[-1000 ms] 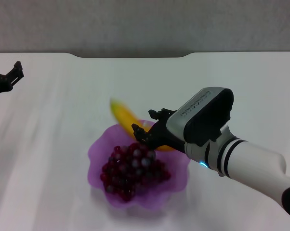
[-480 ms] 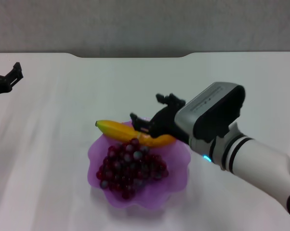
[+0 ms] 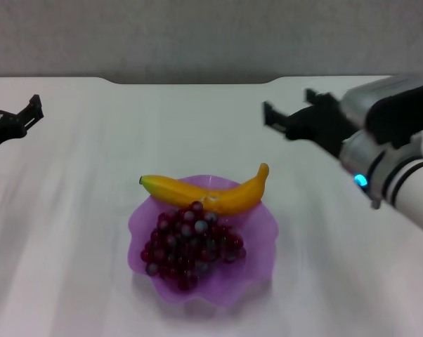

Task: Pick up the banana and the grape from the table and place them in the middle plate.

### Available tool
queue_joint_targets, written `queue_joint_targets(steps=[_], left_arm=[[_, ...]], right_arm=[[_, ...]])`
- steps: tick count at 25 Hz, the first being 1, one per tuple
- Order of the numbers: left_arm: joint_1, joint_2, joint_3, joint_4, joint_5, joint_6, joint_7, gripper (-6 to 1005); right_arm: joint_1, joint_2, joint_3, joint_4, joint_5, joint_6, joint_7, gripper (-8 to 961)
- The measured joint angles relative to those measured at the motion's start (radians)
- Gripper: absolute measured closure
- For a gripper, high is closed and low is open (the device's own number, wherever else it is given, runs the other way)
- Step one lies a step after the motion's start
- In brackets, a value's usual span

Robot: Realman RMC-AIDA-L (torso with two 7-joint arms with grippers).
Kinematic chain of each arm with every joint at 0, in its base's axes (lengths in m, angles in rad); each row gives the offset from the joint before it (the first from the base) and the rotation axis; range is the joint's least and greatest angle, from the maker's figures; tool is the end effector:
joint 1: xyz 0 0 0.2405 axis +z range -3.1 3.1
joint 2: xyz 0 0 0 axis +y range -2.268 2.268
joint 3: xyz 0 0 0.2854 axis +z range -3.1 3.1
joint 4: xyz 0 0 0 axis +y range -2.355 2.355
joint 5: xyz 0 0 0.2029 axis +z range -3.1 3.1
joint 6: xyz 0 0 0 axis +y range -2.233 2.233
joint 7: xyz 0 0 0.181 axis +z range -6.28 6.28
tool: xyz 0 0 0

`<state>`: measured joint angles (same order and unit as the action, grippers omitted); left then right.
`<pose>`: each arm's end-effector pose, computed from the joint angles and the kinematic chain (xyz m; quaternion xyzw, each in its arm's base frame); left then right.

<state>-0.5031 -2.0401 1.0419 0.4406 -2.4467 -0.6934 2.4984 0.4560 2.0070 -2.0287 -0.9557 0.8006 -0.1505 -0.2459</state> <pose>-0.3429 0.4543 0.0334 -0.7195 -0.2759 -0.2443 0.5887 0.2202 0.4401 -0.0801 -0.8100 0.2766 0.2094 0.4728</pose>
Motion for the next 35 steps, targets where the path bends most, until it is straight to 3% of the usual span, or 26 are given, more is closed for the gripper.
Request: queue_joint_targets(steps=[6,13,19,28,35], left_arm=[[-0.002,0.0,0.019,0.0,0.0,0.0,0.0,107],[0.0,-0.001,0.024,-0.002,-0.001,-0.009,-0.002,108],[-0.003,-0.003,0.024,-0.002,-0.001,0.002,-0.007,108],[-0.024,0.009,-0.002,-0.019,-0.005,0.041,-0.052,107],[-0.022,0.006,-0.045,-0.036,-0.002,0.026,-0.052,108]], right_arm=[[-0.04,-0.001,0.086,0.041,-0.005,-0.077,-0.003,66],[-0.05,0.002,0.093,0.2,0.001,-0.3,0.03,70],[-0.018,-0.004,0.107,0.297,-0.006,-0.332,0.135,71],[0.008,-0.002,0.113,0.34,-0.013,-0.381,0.14,71],[0.012,0.005,0.108,0.389,-0.004,-0.489,0.149,71]])
